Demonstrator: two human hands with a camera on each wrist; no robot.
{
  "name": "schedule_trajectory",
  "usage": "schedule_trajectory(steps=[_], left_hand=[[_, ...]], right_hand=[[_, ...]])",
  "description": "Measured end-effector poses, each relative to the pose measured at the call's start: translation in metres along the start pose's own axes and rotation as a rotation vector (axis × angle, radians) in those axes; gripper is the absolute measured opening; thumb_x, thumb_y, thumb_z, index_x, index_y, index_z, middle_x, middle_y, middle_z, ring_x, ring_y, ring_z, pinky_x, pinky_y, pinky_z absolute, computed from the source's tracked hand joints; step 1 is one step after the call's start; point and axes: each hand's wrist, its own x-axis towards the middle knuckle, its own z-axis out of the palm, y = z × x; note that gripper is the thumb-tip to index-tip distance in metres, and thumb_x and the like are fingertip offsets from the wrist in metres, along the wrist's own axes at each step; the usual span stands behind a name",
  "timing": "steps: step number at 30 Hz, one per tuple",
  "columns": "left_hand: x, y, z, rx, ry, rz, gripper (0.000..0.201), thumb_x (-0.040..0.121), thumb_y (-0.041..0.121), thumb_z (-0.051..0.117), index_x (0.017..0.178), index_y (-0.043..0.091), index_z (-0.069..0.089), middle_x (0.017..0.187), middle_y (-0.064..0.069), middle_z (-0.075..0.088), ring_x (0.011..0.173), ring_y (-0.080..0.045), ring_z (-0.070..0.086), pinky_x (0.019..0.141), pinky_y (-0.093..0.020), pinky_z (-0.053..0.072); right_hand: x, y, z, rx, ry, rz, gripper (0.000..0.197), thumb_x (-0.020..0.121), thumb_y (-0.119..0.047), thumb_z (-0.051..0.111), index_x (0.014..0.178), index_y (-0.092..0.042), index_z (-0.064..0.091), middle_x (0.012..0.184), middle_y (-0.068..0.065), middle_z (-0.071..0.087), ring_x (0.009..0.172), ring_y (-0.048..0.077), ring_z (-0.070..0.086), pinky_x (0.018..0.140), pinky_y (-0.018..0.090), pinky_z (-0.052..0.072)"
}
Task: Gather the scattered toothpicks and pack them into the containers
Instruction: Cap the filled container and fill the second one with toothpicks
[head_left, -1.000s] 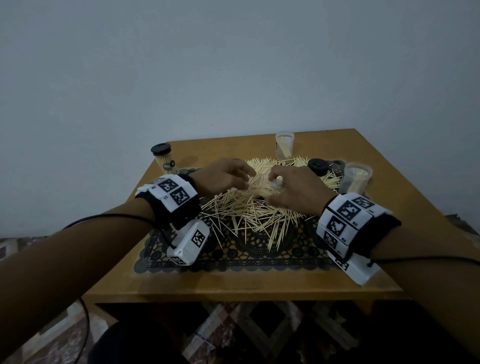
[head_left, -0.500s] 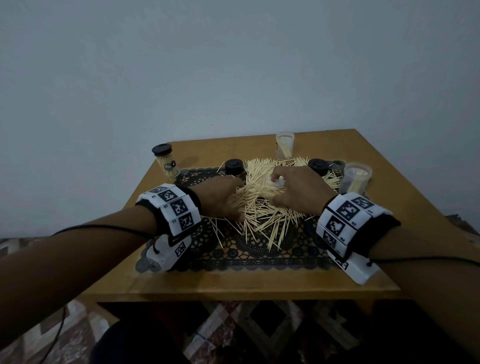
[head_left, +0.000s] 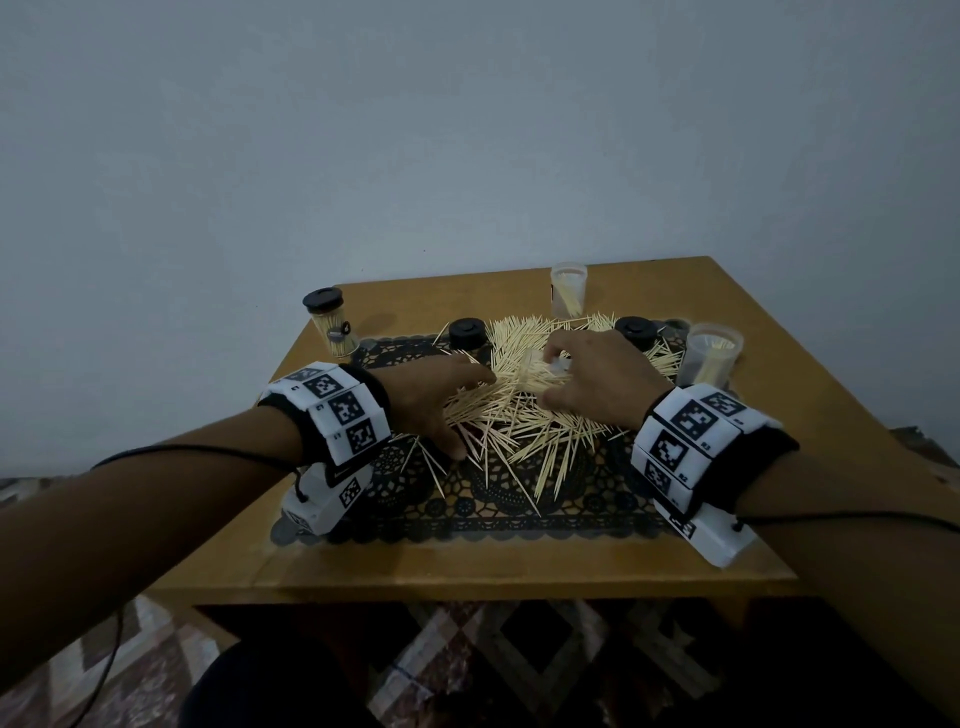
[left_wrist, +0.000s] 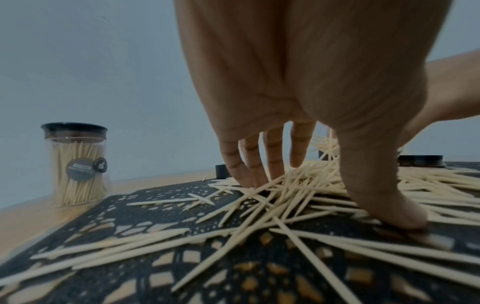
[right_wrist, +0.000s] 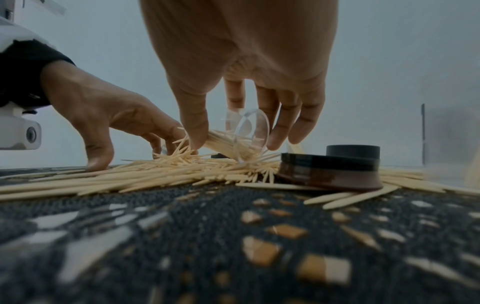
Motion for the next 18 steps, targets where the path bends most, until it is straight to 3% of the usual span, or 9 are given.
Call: schedule_trajectory(steps=[4, 15, 18], left_hand=[[0.005, 0.002, 0.007, 0.017, 0.120, 0.030, 0.073, 0.078, 0.037, 0.076, 0.139, 0.016, 0.043, 0.136, -0.002, 0.051, 0.120, -0.018, 0.049, 0.096, -0.027, 0.038], [0.011, -0.001, 0.016, 0.003, 0.328, 0.030, 0.043, 0.086, 0.024, 0.069, 0.127, 0.015, 0.057, 0.116, -0.003, 0.066, 0.101, -0.018, 0.061, 0.078, -0.020, 0.040], [0.011, -0.002, 0.018, -0.021, 0.367, 0.014, 0.037, 0.085, 0.024, 0.071, 0.119, 0.015, 0.062, 0.111, -0.001, 0.068, 0.097, -0.016, 0.063, 0.078, -0.022, 0.045]], right_hand=[[0.001, 0.000, 0.000, 0.010, -0.002, -0.003, 0.050, 0.076, -0.043, 0.077, 0.117, -0.022, 0.058, 0.109, 0.000, 0.064, 0.088, 0.019, 0.056, 0.078, 0.033, 0.052], [-0.002, -0.001, -0.001, 0.005, 0.005, 0.011, 0.049, 0.076, -0.043, 0.077, 0.115, -0.021, 0.059, 0.108, 0.002, 0.064, 0.095, 0.023, 0.059, 0.084, 0.038, 0.052], [-0.002, -0.001, -0.002, 0.010, 0.007, 0.021, 0.047, 0.076, -0.041, 0.077, 0.114, -0.021, 0.059, 0.106, 0.002, 0.065, 0.093, 0.023, 0.060, 0.083, 0.037, 0.053]])
